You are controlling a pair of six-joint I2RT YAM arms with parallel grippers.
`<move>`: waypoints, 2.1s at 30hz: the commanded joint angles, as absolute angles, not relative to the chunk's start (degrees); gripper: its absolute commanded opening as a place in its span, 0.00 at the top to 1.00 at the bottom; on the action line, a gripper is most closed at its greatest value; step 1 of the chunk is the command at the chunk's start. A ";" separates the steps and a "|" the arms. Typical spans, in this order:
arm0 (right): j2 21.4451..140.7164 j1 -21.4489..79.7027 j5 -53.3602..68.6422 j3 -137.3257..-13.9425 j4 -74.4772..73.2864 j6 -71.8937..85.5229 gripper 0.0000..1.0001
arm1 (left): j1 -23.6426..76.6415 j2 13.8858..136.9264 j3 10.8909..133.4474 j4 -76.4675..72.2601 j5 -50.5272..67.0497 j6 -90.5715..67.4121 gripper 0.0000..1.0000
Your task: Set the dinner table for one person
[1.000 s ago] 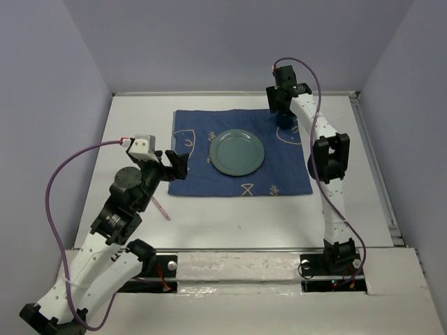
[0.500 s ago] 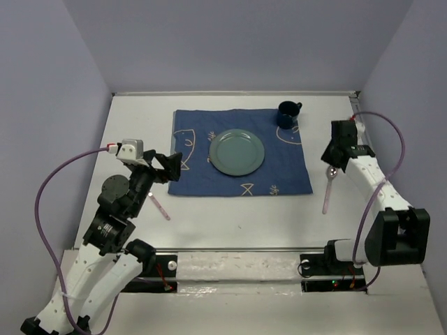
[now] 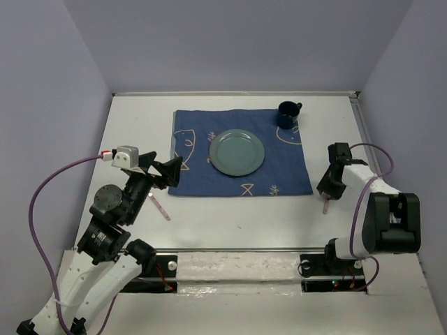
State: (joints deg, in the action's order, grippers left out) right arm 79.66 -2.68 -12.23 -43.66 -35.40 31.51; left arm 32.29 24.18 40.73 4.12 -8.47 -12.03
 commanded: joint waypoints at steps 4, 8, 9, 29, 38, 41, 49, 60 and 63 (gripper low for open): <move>87.01 -2.72 -13.62 -46.67 -34.46 31.90 0.61 | 32.78 23.55 40.78 1.93 -8.96 -10.90 0.01; 87.28 -2.72 -12.66 -47.37 -34.19 31.03 0.63 | 32.70 23.91 40.78 1.93 -9.05 -10.81 0.01; 86.41 -2.72 -11.96 -47.81 -34.36 30.24 0.63 | 32.70 23.99 40.78 1.93 -9.05 -10.90 0.01; 92.37 -4.83 -10.46 -53.53 -36.56 26.80 0.61 | 32.70 23.82 40.78 1.93 -9.14 -10.72 0.01; 88.87 -4.83 -12.48 -51.24 -33.49 26.90 1.00 | 32.87 23.73 40.69 2.02 -9.49 -10.72 0.01; 81.32 -4.83 -11.52 -54.22 -34.89 22.60 1.00 | 32.96 24.08 40.69 1.85 -9.40 -10.72 0.01; 82.43 12.64 -7.12 -66.61 -37.80 17.84 1.00 | 32.87 25.05 40.26 1.84 -11.50 -10.90 0.01; 98.07 12.66 3.34 -75.49 -30.85 12.66 1.00 | 32.52 27.68 40.43 3.08 -14.51 -14.50 0.01; 102.29 13.18 5.71 -78.91 -30.85 11.69 1.00 | 30.86 29.97 40.87 3.69 -12.75 -15.55 0.01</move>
State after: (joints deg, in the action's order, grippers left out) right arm 100.49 12.82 1.52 -72.93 -33.91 14.55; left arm 32.34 27.57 40.73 4.38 -13.74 -14.02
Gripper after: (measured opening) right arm 0.112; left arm 0.989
